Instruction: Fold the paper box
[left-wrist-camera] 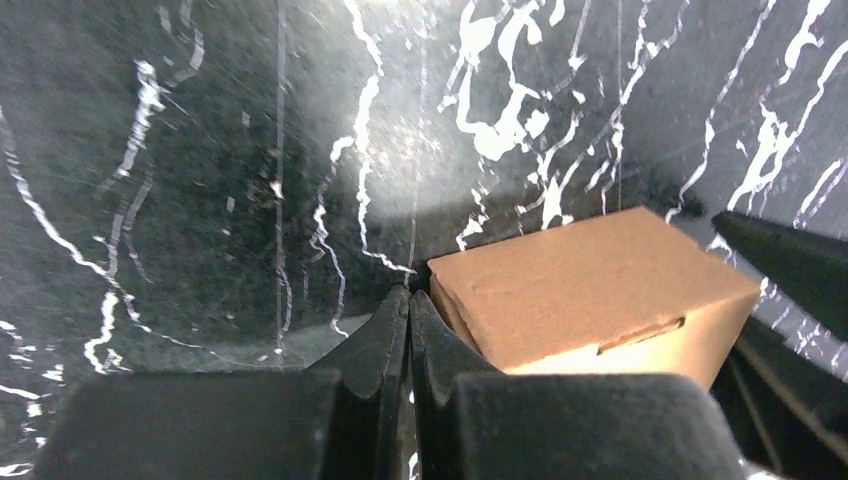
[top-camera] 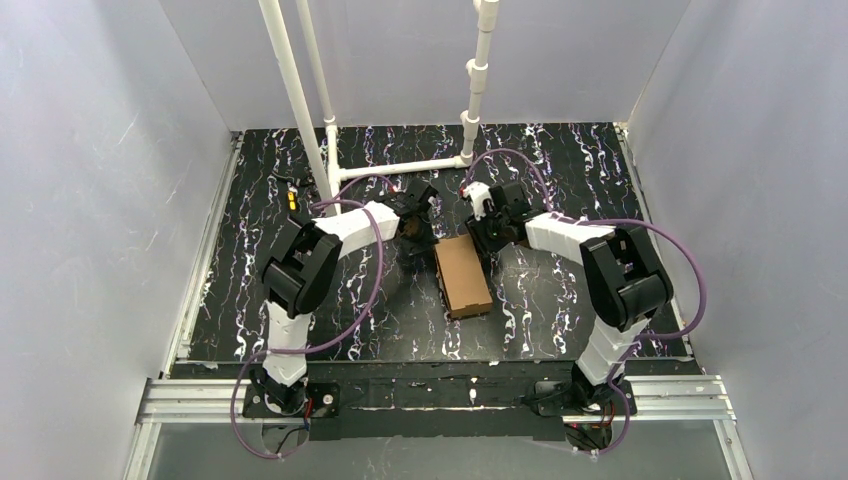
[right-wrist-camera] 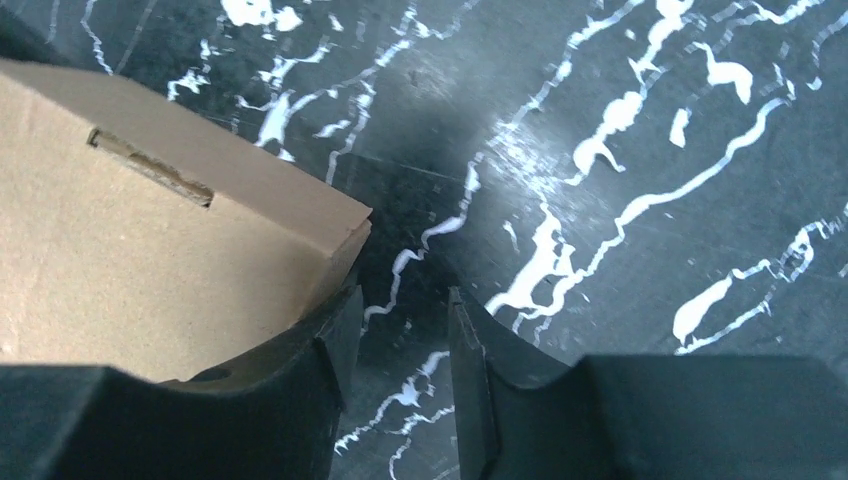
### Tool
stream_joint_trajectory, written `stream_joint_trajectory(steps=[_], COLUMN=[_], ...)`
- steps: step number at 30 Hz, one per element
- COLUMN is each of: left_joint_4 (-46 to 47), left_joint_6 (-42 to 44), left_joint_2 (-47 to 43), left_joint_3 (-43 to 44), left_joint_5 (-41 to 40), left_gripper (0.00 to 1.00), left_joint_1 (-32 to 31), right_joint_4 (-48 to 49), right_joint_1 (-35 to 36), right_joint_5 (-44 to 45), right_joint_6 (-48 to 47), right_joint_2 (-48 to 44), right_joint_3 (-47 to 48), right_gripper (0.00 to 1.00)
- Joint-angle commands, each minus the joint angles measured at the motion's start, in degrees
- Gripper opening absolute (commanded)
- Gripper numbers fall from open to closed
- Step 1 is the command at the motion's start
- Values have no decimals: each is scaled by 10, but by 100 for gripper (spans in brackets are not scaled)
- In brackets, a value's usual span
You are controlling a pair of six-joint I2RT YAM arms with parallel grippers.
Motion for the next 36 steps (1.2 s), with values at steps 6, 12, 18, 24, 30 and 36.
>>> stream_joint_trajectory(steps=[6,12,18,24,30,36], left_joint_4=[18,96,153,130,75,188], left_joint_6=[10,-54,-116,-101,-66,-47], left_joint_2=[-171,-271,-182,-105,-249,-513], left_joint_3=[-163,-298,-252,-160,-274,-477], left_joint_5=[-10,30,40,38,-62,-119], left_gripper=[7,10,10,9,11,69], left_joint_1=[-21,-75,-127,-151,-151,-148], right_joint_4=[18,12,41,47,23,-105], right_joint_1=[-54,-50,-4,20,-97,-201], right_joint_5=[-59,-93,-63,-48,-13,-270], right_joint_6=[25,34,68,56,11,-153], right_joint_2=[-112,-163,-201,-212,-259,-335], right_joint_3=[-69,-130,-188,-193,-165,-140], right_gripper=[51,53,54,55,61,96])
